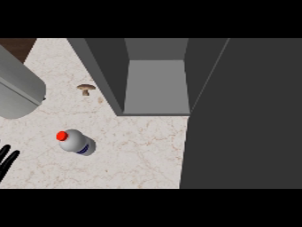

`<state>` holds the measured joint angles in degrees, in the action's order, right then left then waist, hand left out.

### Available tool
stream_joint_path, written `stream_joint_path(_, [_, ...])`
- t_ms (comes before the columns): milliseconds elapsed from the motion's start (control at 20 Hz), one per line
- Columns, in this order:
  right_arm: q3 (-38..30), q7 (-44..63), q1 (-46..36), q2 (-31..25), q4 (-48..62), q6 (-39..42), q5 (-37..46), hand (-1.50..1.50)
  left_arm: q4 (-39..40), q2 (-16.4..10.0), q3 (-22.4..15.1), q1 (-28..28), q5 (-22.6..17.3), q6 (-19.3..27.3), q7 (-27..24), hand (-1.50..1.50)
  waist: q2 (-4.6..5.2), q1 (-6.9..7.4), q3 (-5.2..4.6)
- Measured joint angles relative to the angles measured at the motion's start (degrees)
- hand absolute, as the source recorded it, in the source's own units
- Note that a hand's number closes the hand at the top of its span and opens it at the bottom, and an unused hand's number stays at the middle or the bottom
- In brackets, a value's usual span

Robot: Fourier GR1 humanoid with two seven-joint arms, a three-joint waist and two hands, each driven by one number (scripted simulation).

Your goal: Pick up the bottled water, place it into the cabinet and close the cabinet

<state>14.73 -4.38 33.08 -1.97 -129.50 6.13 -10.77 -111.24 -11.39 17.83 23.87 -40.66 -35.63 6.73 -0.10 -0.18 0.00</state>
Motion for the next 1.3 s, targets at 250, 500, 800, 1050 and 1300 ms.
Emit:
stream_joint_path(250, [0.61, -2.54, 2.23, -0.67, -0.14, 0.95, 0.02, -1.50, 6.54, 0.58, 1.53, -4.77, 4.69, -1.15, -2.54, -1.50, 0.02, -0.13, -0.01])
stream_joint_path(500, [1.47, -3.77, 3.61, -1.21, -0.13, 1.37, 0.26, -1.50, 14.45, -0.10, 2.92, -10.43, 9.97, -3.08, -6.53, -1.50, 0.03, -0.23, -0.02])
stream_joint_path(800, [2.04, -3.45, 2.82, -1.34, -0.22, 0.64, 0.27, -1.50, 25.02, -0.33, 3.43, -15.98, 18.14, -4.26, -12.80, -1.50, 0.07, -0.25, -0.03])
stream_joint_path(1050, [4.21, -4.73, 4.58, -1.41, -0.57, 0.10, 1.72, -1.50, 33.51, -0.44, 2.75, -19.55, 24.28, -4.70, -18.34, -1.50, 0.08, -0.35, -0.02])
stream_joint_path(1300, [4.19, -6.93, 4.64, -1.88, 1.26, 0.46, 1.62, -1.50, 44.62, -1.23, 2.62, -24.80, 28.15, -4.14, -22.70, -1.50, 0.10, -0.46, -0.03])
